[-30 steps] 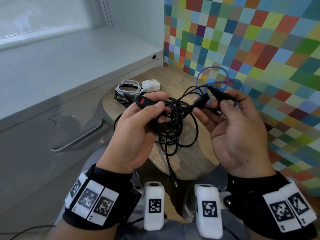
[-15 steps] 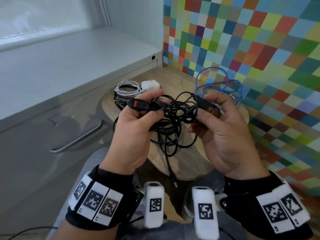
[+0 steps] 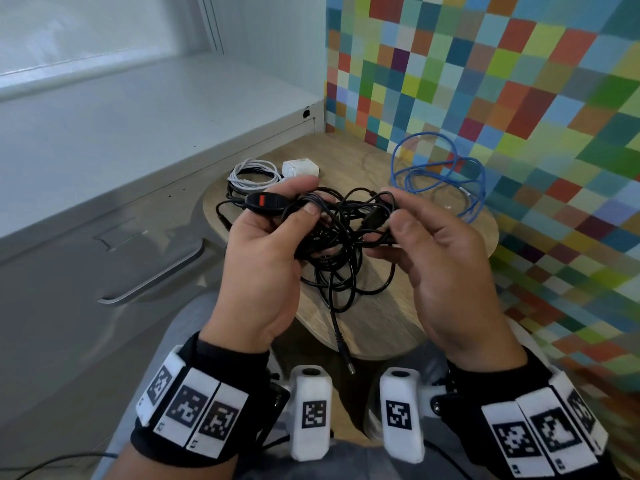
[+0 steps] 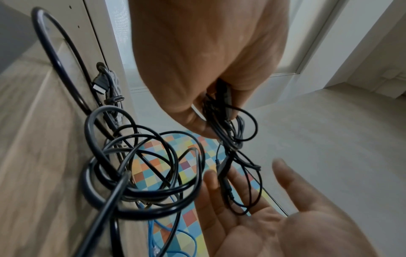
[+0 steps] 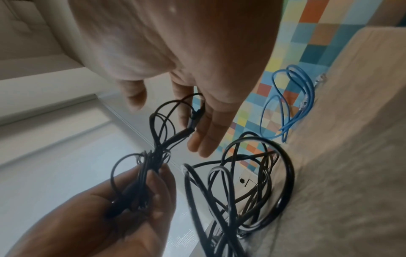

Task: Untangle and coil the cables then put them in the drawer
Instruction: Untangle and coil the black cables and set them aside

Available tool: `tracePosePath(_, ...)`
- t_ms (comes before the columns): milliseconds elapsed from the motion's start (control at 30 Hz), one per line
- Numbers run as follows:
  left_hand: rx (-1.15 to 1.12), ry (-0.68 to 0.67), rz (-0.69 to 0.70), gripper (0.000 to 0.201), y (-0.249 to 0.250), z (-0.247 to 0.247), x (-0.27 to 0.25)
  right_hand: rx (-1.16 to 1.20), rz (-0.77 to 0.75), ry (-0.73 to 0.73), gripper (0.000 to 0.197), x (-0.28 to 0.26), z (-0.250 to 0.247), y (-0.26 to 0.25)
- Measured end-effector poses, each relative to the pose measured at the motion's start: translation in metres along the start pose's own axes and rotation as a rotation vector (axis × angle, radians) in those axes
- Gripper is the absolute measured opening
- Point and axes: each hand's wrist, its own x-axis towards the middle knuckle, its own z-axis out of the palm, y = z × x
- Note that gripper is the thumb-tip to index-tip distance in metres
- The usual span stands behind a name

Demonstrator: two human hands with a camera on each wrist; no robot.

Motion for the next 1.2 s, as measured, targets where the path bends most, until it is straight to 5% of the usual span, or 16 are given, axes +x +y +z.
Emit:
tracePosePath(133, -0.004, 0.009, 0.02, 0.026, 0.0, 0.0, 0.0, -0.181, -0.001, -0.031, 0.044, -0.001, -0.002, -0.002)
tracePosePath(467, -0.044, -0.066, 0.094, 0.026, -0.002, -0.001, -0.003, -0.113, 0.049, -0.046, 0.033, 0.0, -0.004, 0.0)
tracePosePath(900, 0.044, -0.048, -0.008, 0.025, -0.009, 0.006, -0.004, 0.287, -0.007, 0.1, 0.031, 0.006, 0.002, 0.002)
tracePosePath(1200, 0.057, -0.021, -0.002, 0.024, -0.007, 0.005, -0.004, 0.067, -0.017, 0.102, 0.019, 0.004, -0.001, -0.001)
